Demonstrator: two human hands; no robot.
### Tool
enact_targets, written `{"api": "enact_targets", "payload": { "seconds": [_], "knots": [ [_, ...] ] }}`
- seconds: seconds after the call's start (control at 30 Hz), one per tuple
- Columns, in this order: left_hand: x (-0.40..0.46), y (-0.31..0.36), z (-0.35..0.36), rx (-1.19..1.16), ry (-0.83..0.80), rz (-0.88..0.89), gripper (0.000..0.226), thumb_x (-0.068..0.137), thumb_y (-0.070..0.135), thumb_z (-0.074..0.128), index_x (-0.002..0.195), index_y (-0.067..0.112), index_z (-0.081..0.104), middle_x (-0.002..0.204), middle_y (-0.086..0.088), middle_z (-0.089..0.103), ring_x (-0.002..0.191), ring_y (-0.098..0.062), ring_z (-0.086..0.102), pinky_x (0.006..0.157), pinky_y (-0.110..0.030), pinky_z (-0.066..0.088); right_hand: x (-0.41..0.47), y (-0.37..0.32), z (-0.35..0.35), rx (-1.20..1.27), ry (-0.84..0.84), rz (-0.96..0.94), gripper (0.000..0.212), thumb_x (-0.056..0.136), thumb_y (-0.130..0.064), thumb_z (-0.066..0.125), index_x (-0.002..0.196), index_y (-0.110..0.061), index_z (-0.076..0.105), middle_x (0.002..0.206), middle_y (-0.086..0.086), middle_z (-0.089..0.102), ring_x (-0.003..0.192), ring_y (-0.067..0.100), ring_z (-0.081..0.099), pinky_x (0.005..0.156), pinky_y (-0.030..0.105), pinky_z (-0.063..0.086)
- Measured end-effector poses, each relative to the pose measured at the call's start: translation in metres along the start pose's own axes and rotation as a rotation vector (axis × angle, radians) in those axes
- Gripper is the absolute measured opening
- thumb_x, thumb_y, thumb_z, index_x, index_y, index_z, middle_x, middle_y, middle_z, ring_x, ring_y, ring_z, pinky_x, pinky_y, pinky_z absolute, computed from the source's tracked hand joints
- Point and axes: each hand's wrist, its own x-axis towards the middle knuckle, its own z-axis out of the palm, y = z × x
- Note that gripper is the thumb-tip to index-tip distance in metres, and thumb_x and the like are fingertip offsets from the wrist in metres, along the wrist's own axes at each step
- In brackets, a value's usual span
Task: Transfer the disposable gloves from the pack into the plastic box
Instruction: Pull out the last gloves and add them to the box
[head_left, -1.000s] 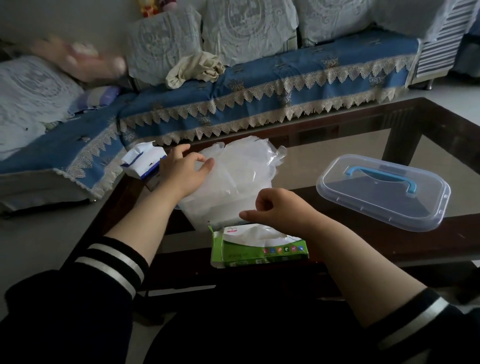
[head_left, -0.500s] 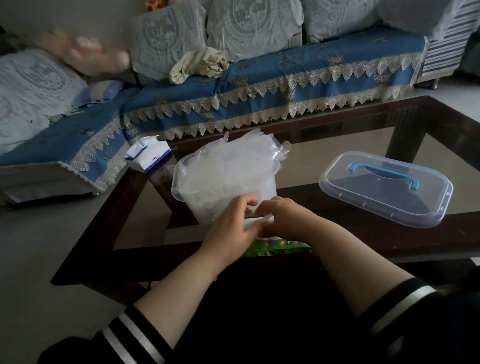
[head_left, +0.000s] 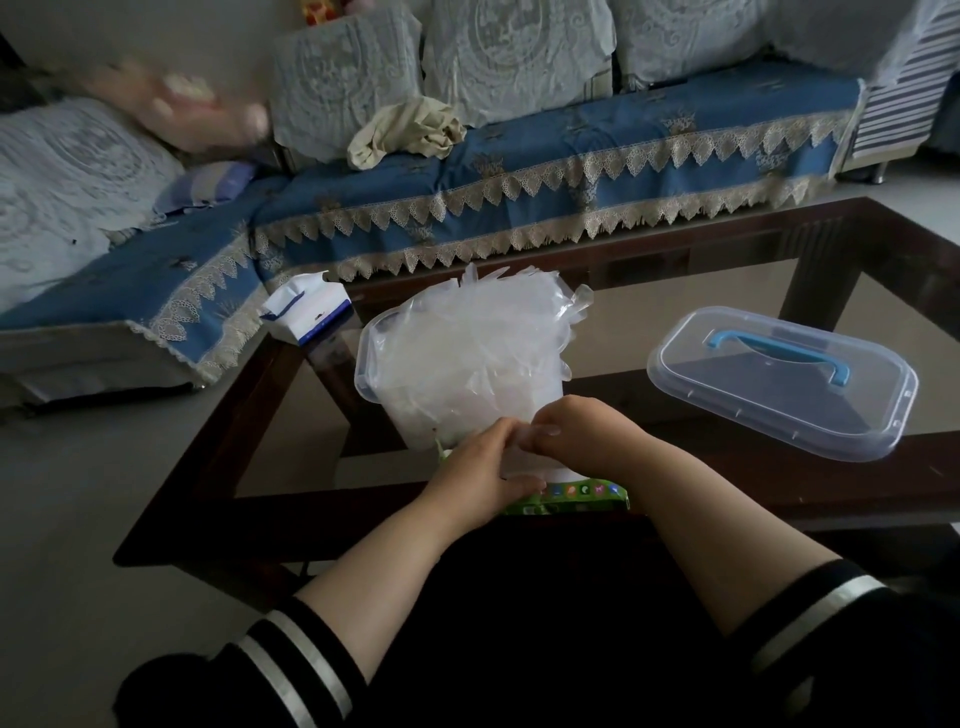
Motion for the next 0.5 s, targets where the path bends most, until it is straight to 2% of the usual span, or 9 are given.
{"api": "enact_targets", "payload": {
  "seconds": [0.1,0.2,0.27,0.37,0.43,0.5],
  "knots": [
    [-0.001,0.003,-0.003,0.072,0.081,0.023,0.039,0.086,0.034,0.070,0.122,0.024,0.057,0.115,0.005,0.062,0.106,-0.017,0.057,0.083,-0.027,0.044,0.001,0.000,0.000,0.092,0.040,0.008,0.042,0.087,-0.051,0.059,0.096,-0.012,0.072,0.089,0.005,0.070,0.085,0.020,0.063,0.080,0.036,0.050],
    [-0.003,0.008,-0.013,0.109,0.211,0.091,0.031,0.087,0.040,0.067,0.112,0.021,0.065,0.105,0.006,0.064,0.100,-0.014,0.059,0.082,-0.031,0.048,0.003,-0.001,-0.002,0.144,0.046,0.001,0.039,0.085,-0.046,0.065,0.091,-0.009,0.073,0.082,0.009,0.068,0.073,0.017,0.057,0.067,0.030,0.043],
    [-0.001,0.017,-0.023,0.158,0.166,0.084,0.029,0.086,0.042,0.069,0.106,0.022,0.066,0.095,0.009,0.061,0.090,-0.013,0.059,0.076,-0.030,0.048,0.004,-0.001,-0.005,0.170,0.055,0.019,0.035,0.085,-0.041,0.067,0.081,-0.007,0.071,0.069,0.008,0.061,0.063,0.014,0.050,0.059,0.028,0.036],
    [0.013,0.032,-0.039,0.151,0.050,0.034,0.028,0.082,0.043,0.073,0.097,0.022,0.063,0.087,0.009,0.060,0.079,-0.014,0.056,0.071,-0.030,0.045,0.006,0.000,-0.009,0.187,0.115,0.038,0.033,0.089,-0.037,0.064,0.063,-0.016,0.061,0.055,-0.002,0.050,0.051,0.010,0.042,0.050,0.022,0.029],
    [0.021,0.041,-0.044,0.064,0.003,-0.002,0.032,0.079,0.044,0.076,0.097,0.022,0.061,0.088,0.009,0.060,0.077,-0.011,0.054,0.071,-0.029,0.045,0.005,0.002,-0.012,0.208,0.149,0.031,0.032,0.091,-0.035,0.062,0.064,-0.018,0.060,0.058,-0.001,0.055,0.053,0.010,0.045,0.051,0.022,0.032],
    [0.025,0.044,-0.042,-0.008,-0.061,-0.050,0.043,0.077,0.040,0.079,0.110,0.024,0.057,0.100,0.011,0.058,0.085,-0.007,0.055,0.069,-0.021,0.043,0.005,0.003,-0.016,0.248,0.171,0.022,0.027,0.091,-0.034,0.062,0.072,-0.015,0.066,0.069,0.004,0.064,0.059,0.013,0.053,0.058,0.026,0.039]
  ]
}}
